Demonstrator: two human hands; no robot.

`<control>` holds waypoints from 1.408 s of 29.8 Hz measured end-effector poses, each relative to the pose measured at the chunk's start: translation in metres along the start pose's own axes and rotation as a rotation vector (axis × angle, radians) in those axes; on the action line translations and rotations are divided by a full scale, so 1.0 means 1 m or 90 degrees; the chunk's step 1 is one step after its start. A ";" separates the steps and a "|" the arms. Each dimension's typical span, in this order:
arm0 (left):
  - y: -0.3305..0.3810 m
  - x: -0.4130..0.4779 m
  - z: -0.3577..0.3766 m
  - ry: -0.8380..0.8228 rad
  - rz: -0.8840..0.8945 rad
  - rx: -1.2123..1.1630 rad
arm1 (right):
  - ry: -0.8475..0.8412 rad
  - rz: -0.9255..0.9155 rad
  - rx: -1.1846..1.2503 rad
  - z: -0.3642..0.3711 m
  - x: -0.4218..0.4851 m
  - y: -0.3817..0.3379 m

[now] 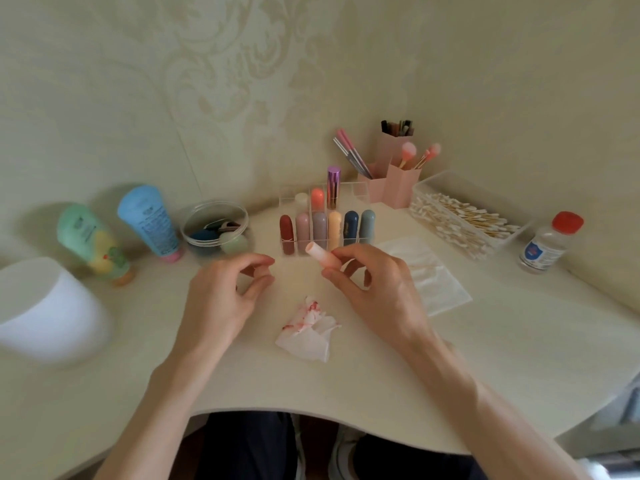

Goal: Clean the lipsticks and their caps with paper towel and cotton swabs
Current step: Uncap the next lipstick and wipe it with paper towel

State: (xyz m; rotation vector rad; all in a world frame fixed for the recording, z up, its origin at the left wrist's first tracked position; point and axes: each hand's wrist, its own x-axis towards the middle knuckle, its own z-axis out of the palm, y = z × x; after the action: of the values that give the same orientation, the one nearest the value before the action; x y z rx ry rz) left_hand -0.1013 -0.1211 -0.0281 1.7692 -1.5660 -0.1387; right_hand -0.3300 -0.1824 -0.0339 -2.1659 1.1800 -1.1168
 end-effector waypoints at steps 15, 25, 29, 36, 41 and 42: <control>0.039 -0.001 0.014 -0.013 -0.040 -0.456 | -0.024 0.064 0.218 0.002 0.001 -0.002; 0.039 -0.004 0.021 0.009 -0.053 -0.554 | -0.146 0.044 0.292 0.002 0.002 -0.006; 0.040 -0.004 0.020 0.019 -0.089 -0.601 | -0.166 0.121 0.431 -0.005 0.001 -0.015; 0.039 -0.006 0.018 0.023 -0.111 -0.620 | -0.186 0.107 0.419 -0.003 0.001 -0.012; 0.040 -0.007 0.016 -0.012 -0.105 -0.632 | -0.220 0.125 0.418 -0.002 0.000 -0.018; 0.040 -0.007 0.017 -0.017 -0.105 -0.634 | -0.228 0.146 0.423 -0.002 -0.001 -0.019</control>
State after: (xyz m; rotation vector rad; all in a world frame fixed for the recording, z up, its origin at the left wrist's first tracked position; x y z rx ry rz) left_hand -0.1441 -0.1207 -0.0193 1.0758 -1.0465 -0.8603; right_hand -0.3227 -0.1716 -0.0202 -1.5825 0.7330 -0.8193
